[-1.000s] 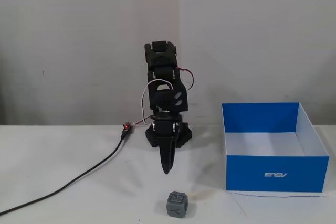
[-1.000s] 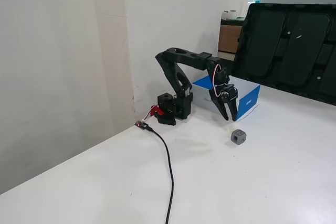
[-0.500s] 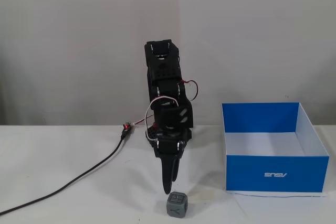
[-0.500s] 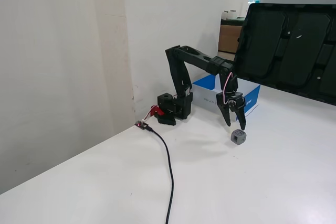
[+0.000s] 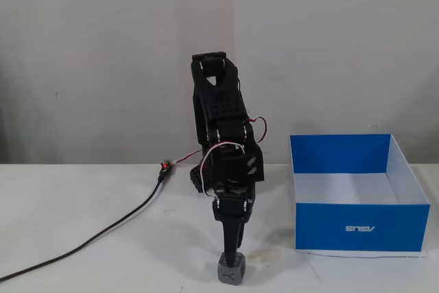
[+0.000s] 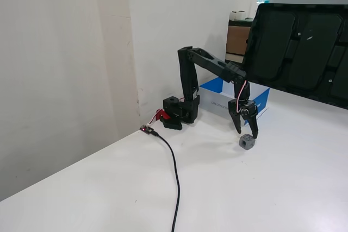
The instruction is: Pick the gray block and keep it in the box.
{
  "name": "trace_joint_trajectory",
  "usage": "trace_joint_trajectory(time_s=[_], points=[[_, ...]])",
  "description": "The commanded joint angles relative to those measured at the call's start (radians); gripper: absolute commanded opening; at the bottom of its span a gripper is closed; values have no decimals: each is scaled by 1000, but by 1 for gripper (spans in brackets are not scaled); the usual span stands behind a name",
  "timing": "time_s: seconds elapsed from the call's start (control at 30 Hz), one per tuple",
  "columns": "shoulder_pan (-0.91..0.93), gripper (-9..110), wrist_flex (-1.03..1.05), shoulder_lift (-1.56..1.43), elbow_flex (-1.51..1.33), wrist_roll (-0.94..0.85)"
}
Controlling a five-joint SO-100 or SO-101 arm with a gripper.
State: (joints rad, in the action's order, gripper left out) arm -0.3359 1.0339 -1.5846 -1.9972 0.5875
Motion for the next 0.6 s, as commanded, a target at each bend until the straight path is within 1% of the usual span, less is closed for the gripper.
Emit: trace_joint_trajectory(time_s=[0.0, 0.4, 0.57], points=[[9, 24, -11, 18, 86, 12], [34, 22, -66, 109, 100, 12], [37, 19, -87, 138, 101, 12]])
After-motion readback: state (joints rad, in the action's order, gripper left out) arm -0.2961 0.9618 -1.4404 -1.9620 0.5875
